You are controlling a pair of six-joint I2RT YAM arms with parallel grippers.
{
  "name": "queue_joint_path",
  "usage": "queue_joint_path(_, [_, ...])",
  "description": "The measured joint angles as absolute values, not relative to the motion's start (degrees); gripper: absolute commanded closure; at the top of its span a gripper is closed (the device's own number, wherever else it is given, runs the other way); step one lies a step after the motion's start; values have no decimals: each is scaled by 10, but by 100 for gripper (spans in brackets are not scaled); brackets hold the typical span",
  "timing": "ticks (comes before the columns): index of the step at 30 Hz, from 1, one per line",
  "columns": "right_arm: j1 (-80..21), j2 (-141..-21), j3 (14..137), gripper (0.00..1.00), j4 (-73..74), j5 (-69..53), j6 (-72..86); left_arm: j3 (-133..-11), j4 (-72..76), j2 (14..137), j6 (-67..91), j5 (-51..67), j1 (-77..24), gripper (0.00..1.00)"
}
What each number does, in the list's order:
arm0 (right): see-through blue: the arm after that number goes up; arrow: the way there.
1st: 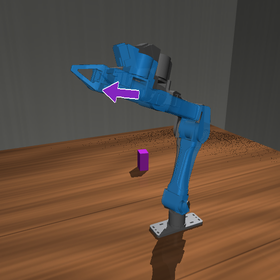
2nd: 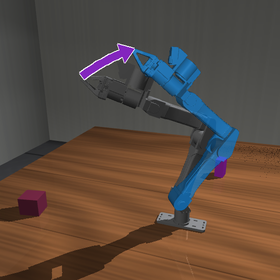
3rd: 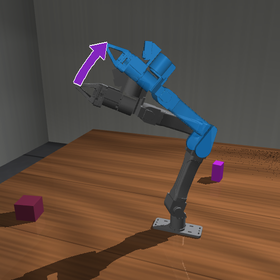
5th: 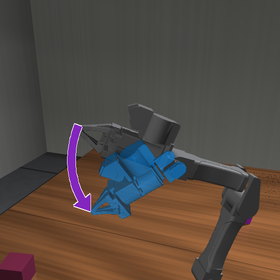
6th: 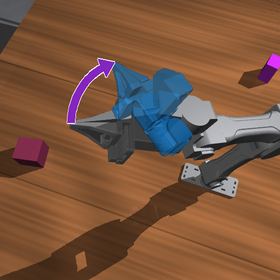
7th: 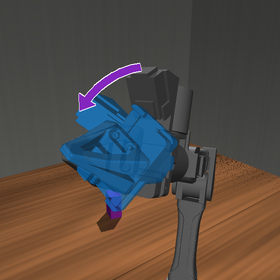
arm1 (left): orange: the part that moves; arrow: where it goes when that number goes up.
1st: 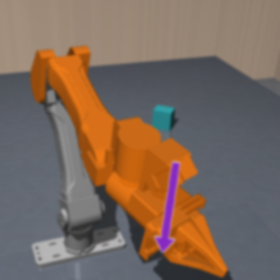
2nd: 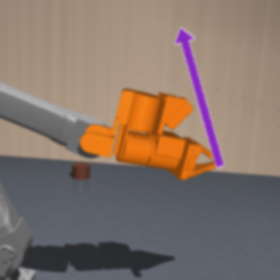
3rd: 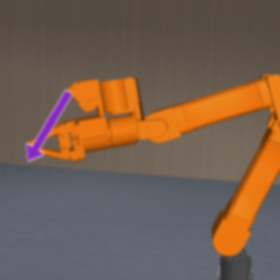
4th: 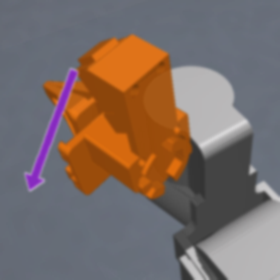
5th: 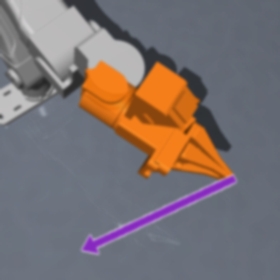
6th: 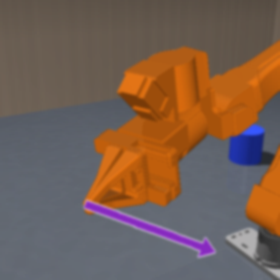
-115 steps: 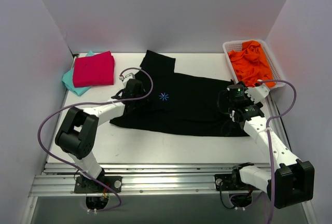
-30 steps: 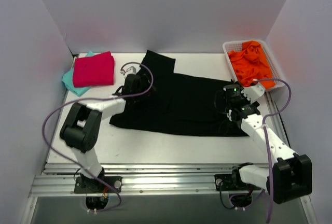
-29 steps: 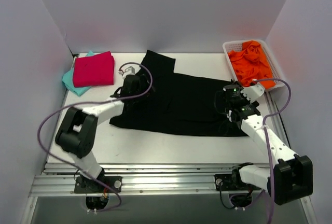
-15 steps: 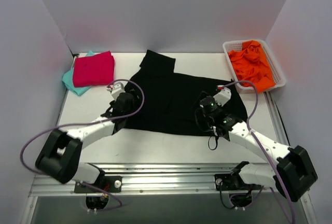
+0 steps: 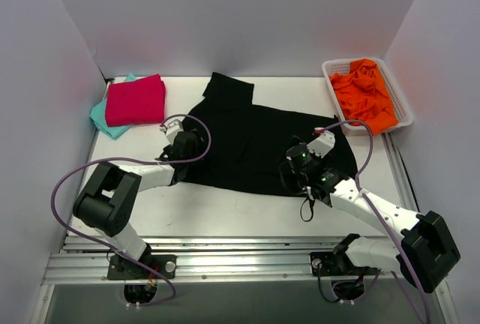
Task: Fold and stack the t-shirts
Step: Fold the tshirt
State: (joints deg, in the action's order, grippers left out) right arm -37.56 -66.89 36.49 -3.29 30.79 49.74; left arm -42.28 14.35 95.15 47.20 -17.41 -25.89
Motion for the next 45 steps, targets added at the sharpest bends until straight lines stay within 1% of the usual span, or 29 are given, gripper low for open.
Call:
queue_joint_path(2, [-376,-657,365,22,-13,320,502,-421,138,949,481,-189,-258,3])
queue_joint_path(3, [-376,-650,365,22,-4,326,505,-418,132,945,490,-196,-259,1])
queue_joint_path(5, [-376,-634,365,22,16,335,510,-414,112,933,506,-213,-266,1])
queue_joint_path(8, [-376,-602,365,22,42,345,514,-413,31,900,528,-256,-289,1])
queue_joint_path(13, [-376,-547,365,21,74,356,515,-366,-106,761,540,-315,-317,3])
queue_joint_path(17, [-376,-528,365,21,76,361,512,-383,-199,686,552,-370,-317,3])
queue_joint_path(19, [-376,-533,365,21,79,361,509,-403,-230,665,555,-395,-318,3])
queue_joint_path(21, [-376,-538,365,21,80,361,507,-409,-231,651,549,-407,-318,4])
queue_joint_path(22, [-376,-540,365,21,80,361,507,-413,-236,648,548,-415,-318,6])
queue_joint_path(25, [-376,-542,365,21,80,360,503,-432,-251,662,541,-437,-312,6])
queue_joint_path(28, [-376,-542,365,21,80,360,496,-436,-226,693,520,-411,-259,6])
queue_joint_path(31, [-376,-540,365,21,80,360,488,-418,-184,733,503,-359,-188,0])
queue_joint_path(32, [-375,-540,365,21,80,360,485,-413,-178,747,499,-348,-177,1])
queue_joint_path(33, [-376,-540,366,21,80,360,482,-411,-173,762,496,-337,-171,7])
queue_joint_path(37, [-375,-540,368,20,80,360,475,-410,-148,810,482,-287,-171,7])
queue_joint_path(39, [-375,-540,368,20,79,360,472,-410,-133,826,475,-260,-170,3])
queue_joint_path(41, [-375,-540,368,20,77,360,468,-409,-115,834,471,-231,-170,6])
queue_joint_path(45, [-374,-551,368,20,70,360,463,-404,-74,828,462,-190,-170,6])
